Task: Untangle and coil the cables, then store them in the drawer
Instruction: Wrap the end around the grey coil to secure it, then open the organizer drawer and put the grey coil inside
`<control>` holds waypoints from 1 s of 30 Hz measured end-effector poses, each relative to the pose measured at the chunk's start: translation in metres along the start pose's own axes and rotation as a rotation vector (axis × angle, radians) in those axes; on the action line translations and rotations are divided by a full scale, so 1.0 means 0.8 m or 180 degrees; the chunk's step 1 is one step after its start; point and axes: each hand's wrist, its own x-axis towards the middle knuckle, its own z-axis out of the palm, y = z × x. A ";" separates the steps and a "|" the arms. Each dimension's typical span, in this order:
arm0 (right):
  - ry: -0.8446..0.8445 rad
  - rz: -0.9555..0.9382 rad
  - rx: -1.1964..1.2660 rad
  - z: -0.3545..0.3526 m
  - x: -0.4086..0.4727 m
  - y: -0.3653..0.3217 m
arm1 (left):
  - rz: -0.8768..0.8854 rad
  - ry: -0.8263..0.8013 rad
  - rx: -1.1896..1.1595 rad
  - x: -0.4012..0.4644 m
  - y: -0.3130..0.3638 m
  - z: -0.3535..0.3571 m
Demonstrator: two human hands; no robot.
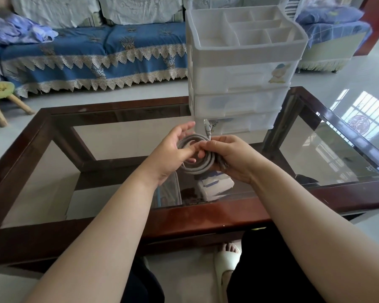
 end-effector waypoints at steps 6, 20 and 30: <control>0.1013 -0.0018 -0.1642 -0.011 0.009 0.010 | -0.0229 0.0660 0.0397 0.007 -0.009 0.023; 0.2639 -0.0125 0.0640 -0.085 0.083 -0.063 | -0.0572 0.1353 0.0553 0.052 0.001 0.034; 0.2792 0.0032 0.1768 -0.101 0.123 -0.066 | -0.0435 0.1338 0.0581 0.056 0.010 0.015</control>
